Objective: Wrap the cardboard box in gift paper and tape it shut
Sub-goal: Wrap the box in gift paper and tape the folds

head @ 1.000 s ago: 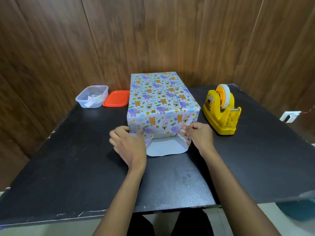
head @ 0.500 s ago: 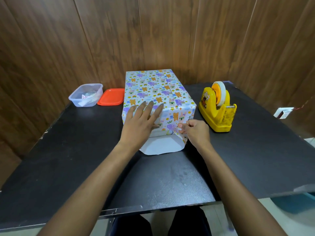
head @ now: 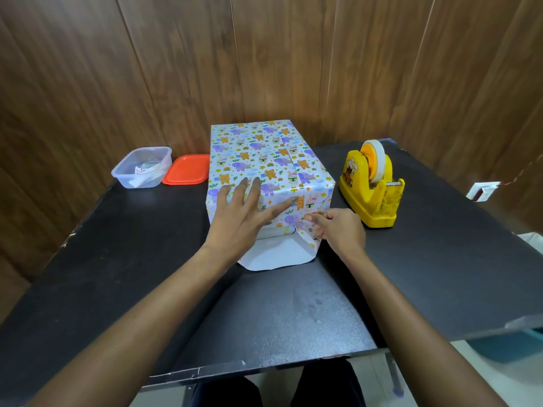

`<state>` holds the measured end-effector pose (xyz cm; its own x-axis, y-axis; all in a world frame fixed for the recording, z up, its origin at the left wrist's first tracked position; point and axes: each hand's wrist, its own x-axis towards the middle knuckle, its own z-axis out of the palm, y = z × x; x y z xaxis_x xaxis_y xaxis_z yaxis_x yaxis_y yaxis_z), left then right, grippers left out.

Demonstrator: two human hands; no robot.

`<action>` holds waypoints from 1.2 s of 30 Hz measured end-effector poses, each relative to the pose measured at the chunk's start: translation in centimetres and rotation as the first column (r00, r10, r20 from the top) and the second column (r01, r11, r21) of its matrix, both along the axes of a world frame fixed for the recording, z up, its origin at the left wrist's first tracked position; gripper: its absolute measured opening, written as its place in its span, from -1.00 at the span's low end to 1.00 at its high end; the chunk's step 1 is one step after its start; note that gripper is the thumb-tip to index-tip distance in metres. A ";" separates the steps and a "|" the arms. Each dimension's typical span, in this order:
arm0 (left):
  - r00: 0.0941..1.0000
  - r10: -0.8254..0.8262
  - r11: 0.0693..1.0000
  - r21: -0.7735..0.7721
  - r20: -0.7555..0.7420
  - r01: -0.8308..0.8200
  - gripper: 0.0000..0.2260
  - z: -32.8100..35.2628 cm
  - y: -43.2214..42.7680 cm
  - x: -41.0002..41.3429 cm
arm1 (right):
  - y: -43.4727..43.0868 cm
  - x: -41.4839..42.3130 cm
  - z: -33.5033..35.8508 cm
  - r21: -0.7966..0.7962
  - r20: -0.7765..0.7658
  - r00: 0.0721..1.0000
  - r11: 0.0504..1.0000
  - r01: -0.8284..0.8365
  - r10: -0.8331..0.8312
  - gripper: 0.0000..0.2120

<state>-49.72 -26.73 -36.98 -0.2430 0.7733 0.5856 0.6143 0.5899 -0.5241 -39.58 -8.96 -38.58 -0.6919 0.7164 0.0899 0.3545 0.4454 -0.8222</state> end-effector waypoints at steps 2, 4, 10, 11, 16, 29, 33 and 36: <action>1.000 0.010 1.000 -0.021 0.003 -0.009 -0.20 0.1 0.0 0.1 | 0.6 0.2 0.1 -0.017 0.032 0.999 1.000 0.016 -0.015 -0.61; 1.000 0.013 0.999 -0.039 0.013 -0.013 -0.18 0.3 -0.1 0.3 | 1.2 0.8 0.2 -0.007 0.063 0.998 1.000 0.011 -0.011 -0.62; 0.999 0.028 0.998 -0.058 0.041 -0.025 -0.25 0.6 0.0 0.5 | 3.8 3.4 5.1 0.246 -0.185 0.971 0.950 0.193 -0.150 -0.67; 0.999 0.028 0.998 -0.055 0.041 -0.026 -0.27 0.6 0.0 0.5 | 4.7 3.7 6.1 0.322 -0.243 0.946 0.902 0.287 -0.214 -0.69; 0.998 0.031 0.999 -0.036 0.050 -0.029 -0.34 0.6 0.0 0.6 | 9.9 3.4 8.1 0.209 0.214 0.939 0.951 0.226 -0.270 -0.58; 0.997 0.031 0.998 -0.051 0.072 -0.027 -0.23 0.6 0.2 0.6 | 10.1 4.3 8.7 -0.389 0.008 0.970 0.893 0.228 -0.244 -0.67; 0.998 0.018 0.999 -0.033 0.066 -0.016 -0.25 0.6 0.2 0.5 | 9.3 4.8 6.7 -0.438 -0.004 0.959 0.863 0.252 -0.283 -0.82; 0.997 0.015 0.999 -0.029 0.072 -0.013 -0.23 0.4 0.2 0.5 | 8.9 4.9 5.9 -0.482 -0.076 0.950 0.846 0.230 -0.301 -0.73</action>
